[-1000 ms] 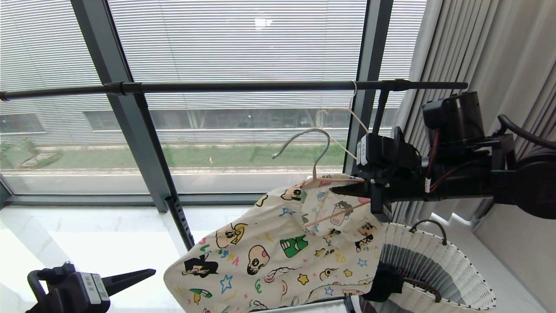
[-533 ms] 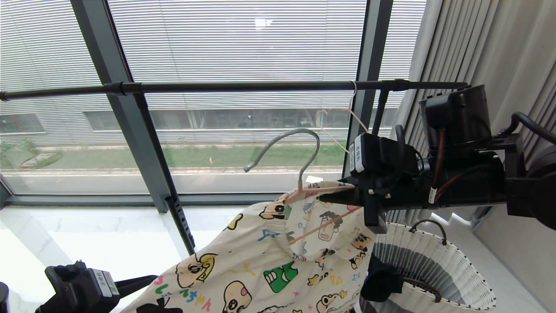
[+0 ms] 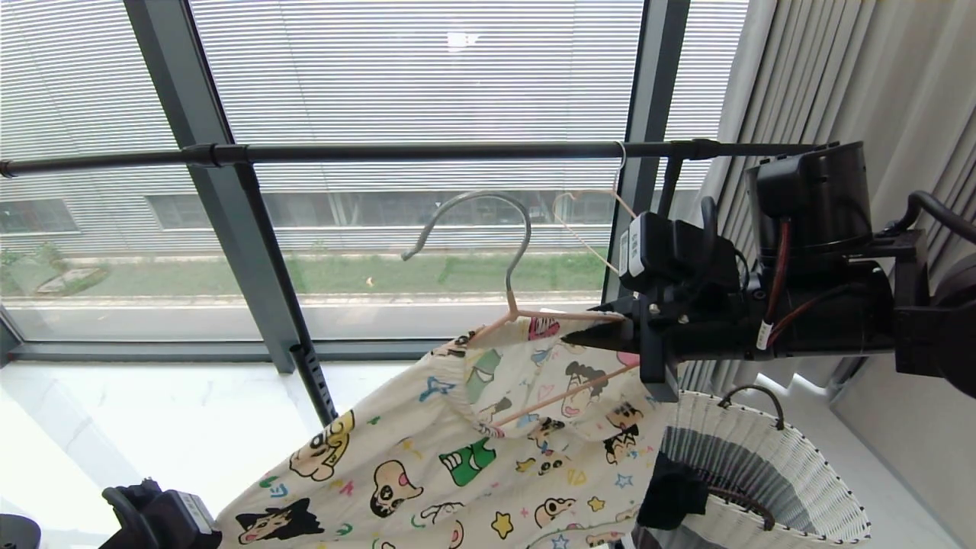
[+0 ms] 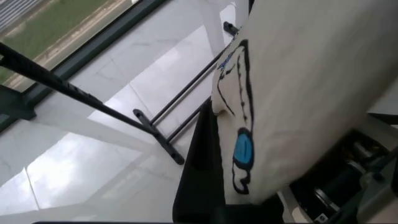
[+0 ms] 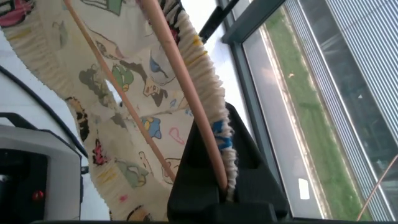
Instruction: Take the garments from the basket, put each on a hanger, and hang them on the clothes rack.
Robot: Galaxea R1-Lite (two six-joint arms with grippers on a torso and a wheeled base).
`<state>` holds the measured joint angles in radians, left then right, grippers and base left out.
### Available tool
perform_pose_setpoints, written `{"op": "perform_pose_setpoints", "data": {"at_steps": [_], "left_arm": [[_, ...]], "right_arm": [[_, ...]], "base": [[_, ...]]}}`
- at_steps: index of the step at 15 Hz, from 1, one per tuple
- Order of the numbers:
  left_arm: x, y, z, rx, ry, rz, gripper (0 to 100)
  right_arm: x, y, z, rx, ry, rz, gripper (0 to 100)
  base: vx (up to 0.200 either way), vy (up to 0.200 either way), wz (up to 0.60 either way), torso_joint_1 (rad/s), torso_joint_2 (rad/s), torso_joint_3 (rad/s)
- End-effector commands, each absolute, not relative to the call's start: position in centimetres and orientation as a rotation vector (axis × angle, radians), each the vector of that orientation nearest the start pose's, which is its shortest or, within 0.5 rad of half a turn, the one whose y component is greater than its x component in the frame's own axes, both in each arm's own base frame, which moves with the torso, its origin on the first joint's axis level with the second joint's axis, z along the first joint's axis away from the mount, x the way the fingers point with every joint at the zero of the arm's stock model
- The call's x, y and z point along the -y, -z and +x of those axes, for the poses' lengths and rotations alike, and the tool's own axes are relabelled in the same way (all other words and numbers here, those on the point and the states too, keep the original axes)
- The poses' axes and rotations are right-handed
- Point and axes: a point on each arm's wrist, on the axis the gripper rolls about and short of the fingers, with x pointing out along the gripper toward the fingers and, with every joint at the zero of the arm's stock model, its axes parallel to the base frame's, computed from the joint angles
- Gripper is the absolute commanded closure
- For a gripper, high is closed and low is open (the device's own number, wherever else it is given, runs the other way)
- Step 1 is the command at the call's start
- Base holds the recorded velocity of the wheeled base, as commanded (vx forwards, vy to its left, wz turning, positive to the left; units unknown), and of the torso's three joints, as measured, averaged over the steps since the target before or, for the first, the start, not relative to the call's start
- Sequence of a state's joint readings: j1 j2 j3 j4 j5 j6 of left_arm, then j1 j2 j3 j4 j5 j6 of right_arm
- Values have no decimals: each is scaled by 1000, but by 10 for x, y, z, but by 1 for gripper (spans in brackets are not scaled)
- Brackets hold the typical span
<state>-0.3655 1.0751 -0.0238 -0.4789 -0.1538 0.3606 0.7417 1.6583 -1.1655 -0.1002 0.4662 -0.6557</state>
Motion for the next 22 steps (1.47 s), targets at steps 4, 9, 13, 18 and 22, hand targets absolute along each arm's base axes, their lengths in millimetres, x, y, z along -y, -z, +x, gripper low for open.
{"op": "perform_pose_setpoints", "data": {"at_steps": [4,9,13,18,22], "left_arm": [[37,-89,89,-520,596,406,100],[38,-92,90,-506,595,404,0],[35,-106,101,-468,521,339,0],[11,-129,123,-426,213,291,0],[8,-135,130,-417,148,285,0]], "right_arm": [[-211,-248,230,-13,-1208,-568,100],[-213,-248,231,-14,-1187,-549,100],[-200,-228,223,-126,-1049,-600,100],[-150,-188,194,-429,-603,-464,100],[-126,-174,176,-512,-395,-342,100]], "base": [[0,0,0,0,0,0],[0,0,0,0,0,0],[0,0,0,0,0,0],[0,0,0,0,0,0],[0,0,0,0,0,0]]}}
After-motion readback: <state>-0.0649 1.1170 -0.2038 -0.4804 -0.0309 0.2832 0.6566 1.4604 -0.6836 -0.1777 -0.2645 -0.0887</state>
